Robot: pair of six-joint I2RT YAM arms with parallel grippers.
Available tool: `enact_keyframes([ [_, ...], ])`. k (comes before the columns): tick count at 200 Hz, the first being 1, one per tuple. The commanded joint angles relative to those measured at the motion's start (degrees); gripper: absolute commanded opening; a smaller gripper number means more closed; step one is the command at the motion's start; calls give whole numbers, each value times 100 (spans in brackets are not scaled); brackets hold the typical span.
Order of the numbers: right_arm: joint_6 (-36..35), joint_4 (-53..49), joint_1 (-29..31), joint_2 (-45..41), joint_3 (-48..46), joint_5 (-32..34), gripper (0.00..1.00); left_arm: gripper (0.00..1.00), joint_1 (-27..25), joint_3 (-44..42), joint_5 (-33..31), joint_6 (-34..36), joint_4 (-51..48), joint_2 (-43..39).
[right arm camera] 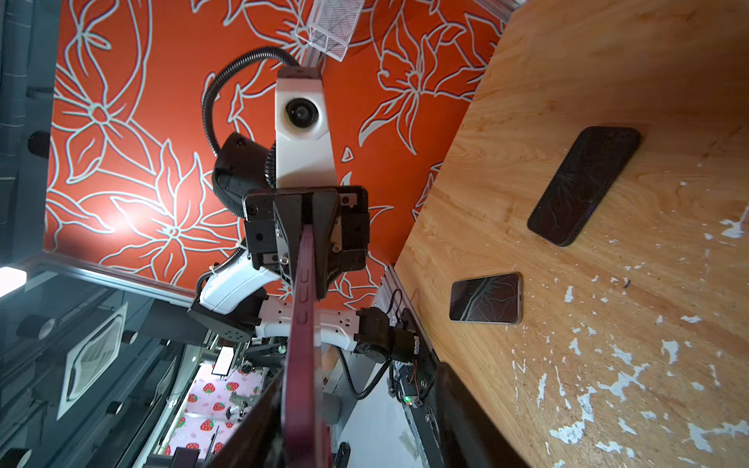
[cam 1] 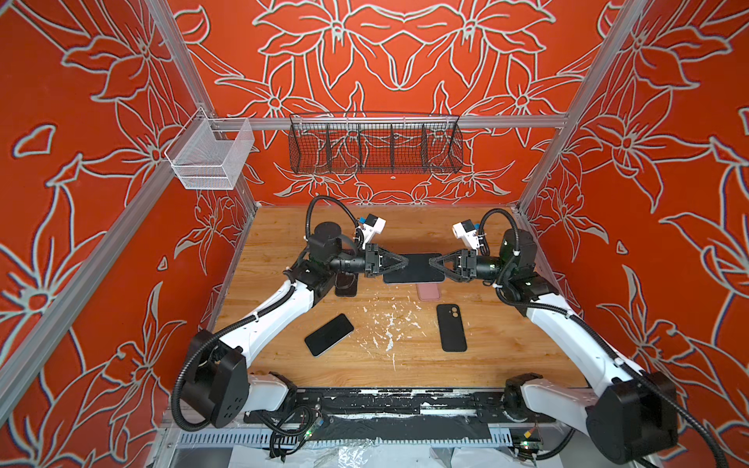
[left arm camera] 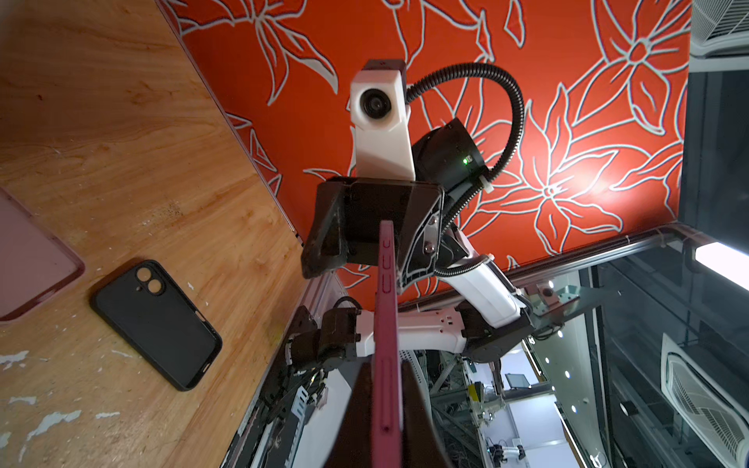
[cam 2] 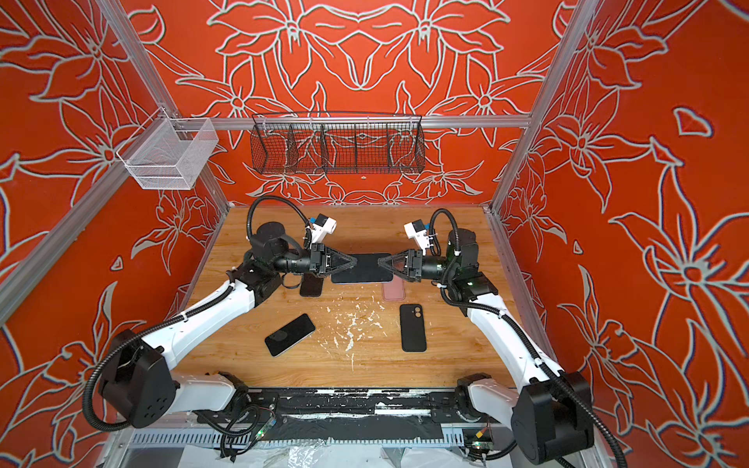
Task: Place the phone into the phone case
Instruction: 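Hold the red-framed phone level between both grippers and lower it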
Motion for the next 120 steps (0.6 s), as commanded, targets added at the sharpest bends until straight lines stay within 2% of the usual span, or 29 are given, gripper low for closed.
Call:
enact_keyframes([
  [1, -302, -159, -34, -53, 172, -354, 55, 0, 5, 458, 535, 1389, -1807, -191],
  [69, 112, -7, 175, -18, 172, -319, 40, 0, 14, 380, 462, 1305, -1585, -38],
  [99, 242, 132, 482, 69, 94, -182, 38, 0, 14, 145, 415, 717, -700, 49],
  [120, 329, 304, 639, 135, 75, -55, 33, 0, 14, 73, 467, 585, -441, 153],
])
